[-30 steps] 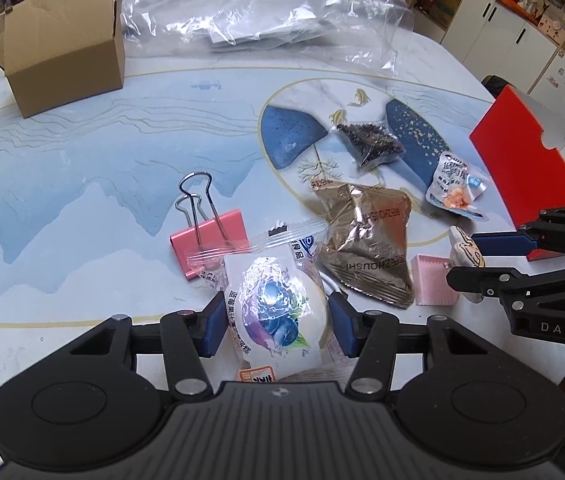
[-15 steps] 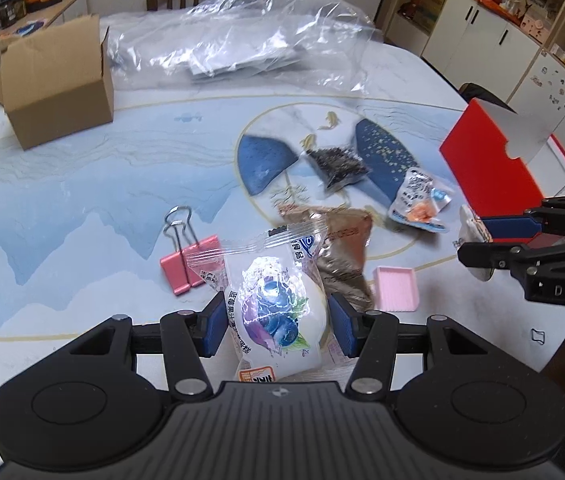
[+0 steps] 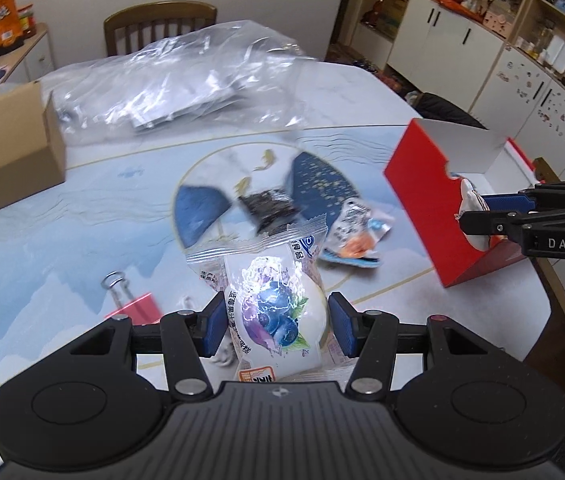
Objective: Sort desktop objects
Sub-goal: 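Carry the blueberry bag and bunny keychain with both tools into the shoebox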
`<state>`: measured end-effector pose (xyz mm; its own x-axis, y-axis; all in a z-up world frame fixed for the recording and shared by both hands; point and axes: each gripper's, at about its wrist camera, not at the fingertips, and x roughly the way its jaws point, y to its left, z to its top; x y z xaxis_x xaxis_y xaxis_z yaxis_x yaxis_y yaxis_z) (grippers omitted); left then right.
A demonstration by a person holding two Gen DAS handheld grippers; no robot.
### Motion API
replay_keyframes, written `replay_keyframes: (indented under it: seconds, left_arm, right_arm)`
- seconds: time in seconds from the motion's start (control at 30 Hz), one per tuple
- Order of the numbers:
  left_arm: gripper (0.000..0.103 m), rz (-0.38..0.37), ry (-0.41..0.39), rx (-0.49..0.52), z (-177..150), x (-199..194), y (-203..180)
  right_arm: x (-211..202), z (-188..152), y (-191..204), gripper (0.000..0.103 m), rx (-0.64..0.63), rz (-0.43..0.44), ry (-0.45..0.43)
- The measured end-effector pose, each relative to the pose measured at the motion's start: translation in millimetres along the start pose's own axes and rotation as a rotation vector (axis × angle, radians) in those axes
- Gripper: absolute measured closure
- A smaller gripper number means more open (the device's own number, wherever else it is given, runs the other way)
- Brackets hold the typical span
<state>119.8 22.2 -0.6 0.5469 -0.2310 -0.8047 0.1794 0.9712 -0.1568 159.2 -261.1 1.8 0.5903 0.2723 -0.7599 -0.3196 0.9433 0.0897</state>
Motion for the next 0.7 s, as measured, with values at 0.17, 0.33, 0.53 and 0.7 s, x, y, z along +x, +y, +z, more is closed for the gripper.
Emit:
replay_keyframes:
  seconds: [0.17,0.33,0.53,0.7]
  left_arm:
    - [0.05,-0.014,0.0,0.016,10.1,6.8,-23.0]
    - [0.051,-0.039,-0.002,0.051,20.8,18.1,-53.8]
    - [0.05,-0.07,-0.004,0.099,36.0,34.9,-93.2]
    - [0.05,-0.1,0.001,0.145,48.4,49.1,-128.2]
  right_arm:
    - [-9.7,-1.7,-23.5,0.067,0.01,-0.013,-0.005]
    - [-18.6,-6.6,-48.5,0.067,0.024,-0.029,-0.013]
    - [-29.6,-15.9,-84.0,0.067,0.049,-0.056,-0.022]
    - [-36.2,-22.5,-112.5,0.067,0.069,-0.084,-0.027]
